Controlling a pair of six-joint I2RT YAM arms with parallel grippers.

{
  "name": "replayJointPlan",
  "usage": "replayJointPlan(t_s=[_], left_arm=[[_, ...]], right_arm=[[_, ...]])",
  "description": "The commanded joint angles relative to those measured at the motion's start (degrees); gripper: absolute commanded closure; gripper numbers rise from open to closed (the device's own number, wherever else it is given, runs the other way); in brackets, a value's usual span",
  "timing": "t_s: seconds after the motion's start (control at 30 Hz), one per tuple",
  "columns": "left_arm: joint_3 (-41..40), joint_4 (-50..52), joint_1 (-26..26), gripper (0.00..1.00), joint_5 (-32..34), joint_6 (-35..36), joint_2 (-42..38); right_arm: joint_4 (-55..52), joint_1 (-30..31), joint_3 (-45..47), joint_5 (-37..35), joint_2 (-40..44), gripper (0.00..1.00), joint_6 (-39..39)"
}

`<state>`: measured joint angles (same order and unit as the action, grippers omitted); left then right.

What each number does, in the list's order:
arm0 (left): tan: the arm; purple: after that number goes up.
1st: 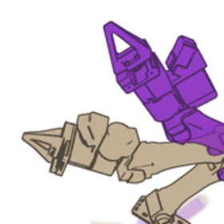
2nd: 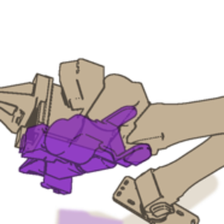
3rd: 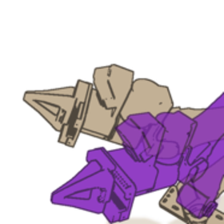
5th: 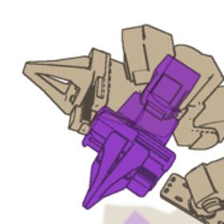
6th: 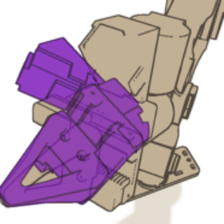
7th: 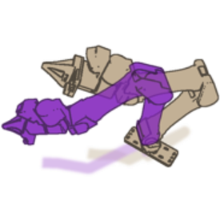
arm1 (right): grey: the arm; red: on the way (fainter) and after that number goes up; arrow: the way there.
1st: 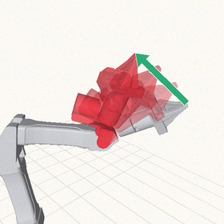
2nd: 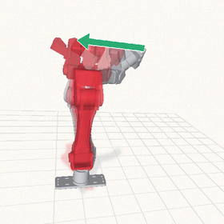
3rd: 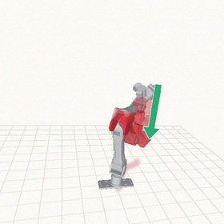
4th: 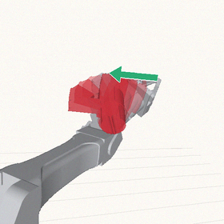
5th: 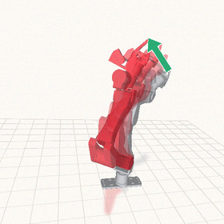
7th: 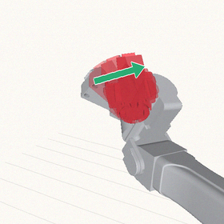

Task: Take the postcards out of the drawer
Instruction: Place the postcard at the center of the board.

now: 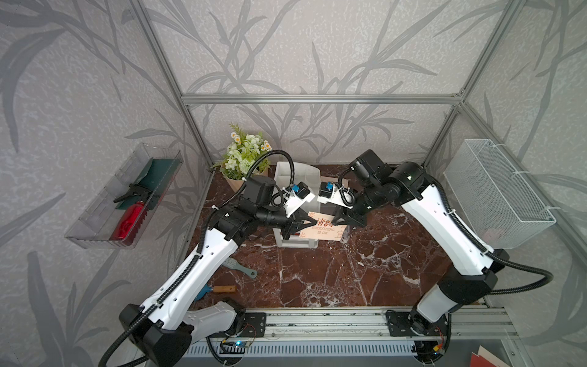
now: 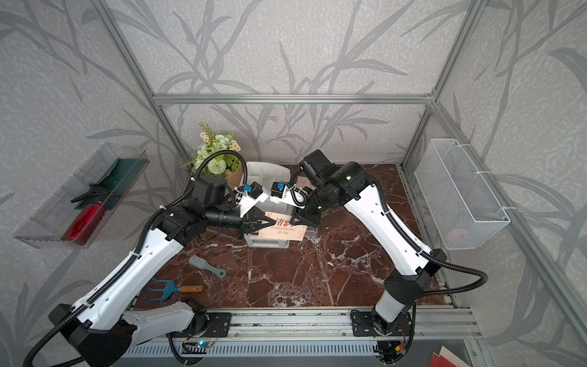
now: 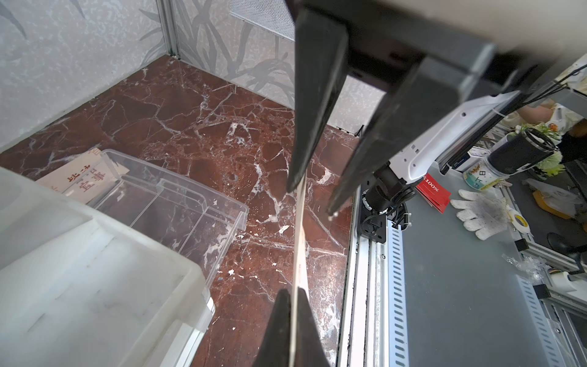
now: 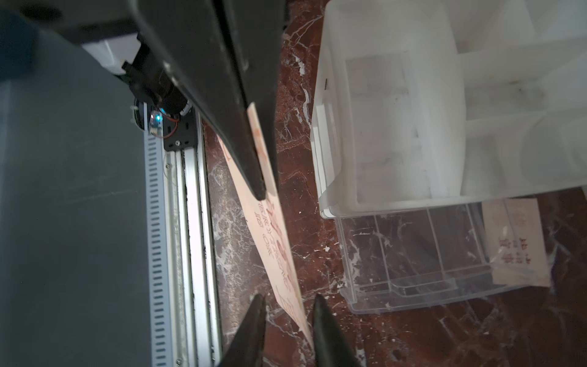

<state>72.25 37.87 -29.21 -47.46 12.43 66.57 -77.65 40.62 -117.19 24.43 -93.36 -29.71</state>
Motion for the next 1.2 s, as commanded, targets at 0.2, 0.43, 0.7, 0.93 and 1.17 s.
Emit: replayJointPlan(t_s=[0.2, 0.43, 0.7, 0.93, 1.17], left_arm=[[-0.8, -15.4, -0.2, 1.00, 11.6, -12.9, -0.6], [2.0, -22.2, -0.2, 1.00, 13.9, -19.7, 3.6], [1.0, -29.6, -0.2, 1.00, 9.0, -23.1, 3.6], [0.4, -31.4, -0.1, 1.00, 8.1, -24.1, 4.2], [0.1, -33.8, -0.1, 1.00, 6.4, -24.5, 5.4]], right_arm=[[18.3, -15.2, 9.0, 10.3, 8.5, 0.52, 17.0], [41.6, -24.4, 26.4, 22.7, 14.5, 0.42, 35.3], [57.6, -25.0, 36.3, 27.1, 14.7, 0.39, 45.7], [67.0, -25.0, 38.9, 31.4, 13.3, 0.39, 52.0], [70.8, -25.0, 40.0, 34.3, 13.3, 0.45, 54.6]])
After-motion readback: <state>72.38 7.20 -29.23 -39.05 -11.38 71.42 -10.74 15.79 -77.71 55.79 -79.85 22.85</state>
